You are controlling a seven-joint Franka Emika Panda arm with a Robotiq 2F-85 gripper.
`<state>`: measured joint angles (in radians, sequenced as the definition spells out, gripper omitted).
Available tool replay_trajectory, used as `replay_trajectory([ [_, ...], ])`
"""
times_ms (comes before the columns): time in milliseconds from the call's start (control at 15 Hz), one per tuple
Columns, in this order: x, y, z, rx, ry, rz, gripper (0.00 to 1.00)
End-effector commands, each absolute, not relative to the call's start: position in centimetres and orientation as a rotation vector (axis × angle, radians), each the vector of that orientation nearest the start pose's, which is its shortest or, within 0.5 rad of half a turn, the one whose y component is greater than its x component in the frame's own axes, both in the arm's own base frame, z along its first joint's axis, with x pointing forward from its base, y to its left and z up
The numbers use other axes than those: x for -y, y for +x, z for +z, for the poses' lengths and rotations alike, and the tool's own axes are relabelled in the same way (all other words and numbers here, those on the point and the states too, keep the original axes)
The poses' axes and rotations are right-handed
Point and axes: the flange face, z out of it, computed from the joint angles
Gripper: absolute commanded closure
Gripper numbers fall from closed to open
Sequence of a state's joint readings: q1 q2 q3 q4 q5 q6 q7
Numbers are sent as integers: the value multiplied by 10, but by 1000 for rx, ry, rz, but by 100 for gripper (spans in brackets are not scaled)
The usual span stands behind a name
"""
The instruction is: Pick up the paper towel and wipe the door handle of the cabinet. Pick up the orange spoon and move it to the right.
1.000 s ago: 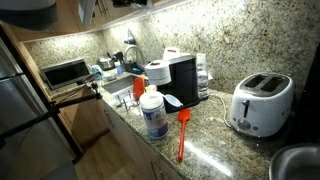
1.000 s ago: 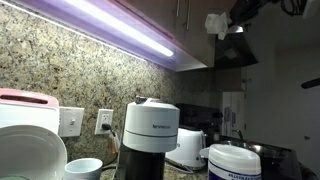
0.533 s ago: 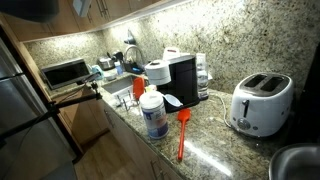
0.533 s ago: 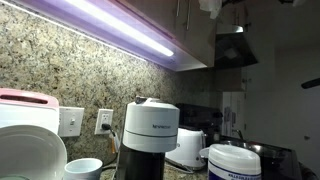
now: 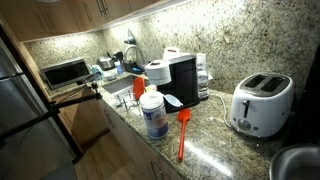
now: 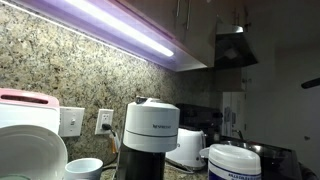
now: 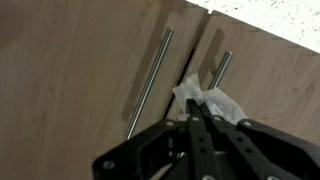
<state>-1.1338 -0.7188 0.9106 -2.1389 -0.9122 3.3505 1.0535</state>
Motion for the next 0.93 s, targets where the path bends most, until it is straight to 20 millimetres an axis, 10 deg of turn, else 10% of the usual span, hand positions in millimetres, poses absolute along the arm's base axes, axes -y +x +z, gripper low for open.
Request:
replay_trajectory([
  [0, -134, 507, 631, 169, -2575, -2545, 99],
  [867, -131, 516, 619, 131, -2613, -2535, 98],
])
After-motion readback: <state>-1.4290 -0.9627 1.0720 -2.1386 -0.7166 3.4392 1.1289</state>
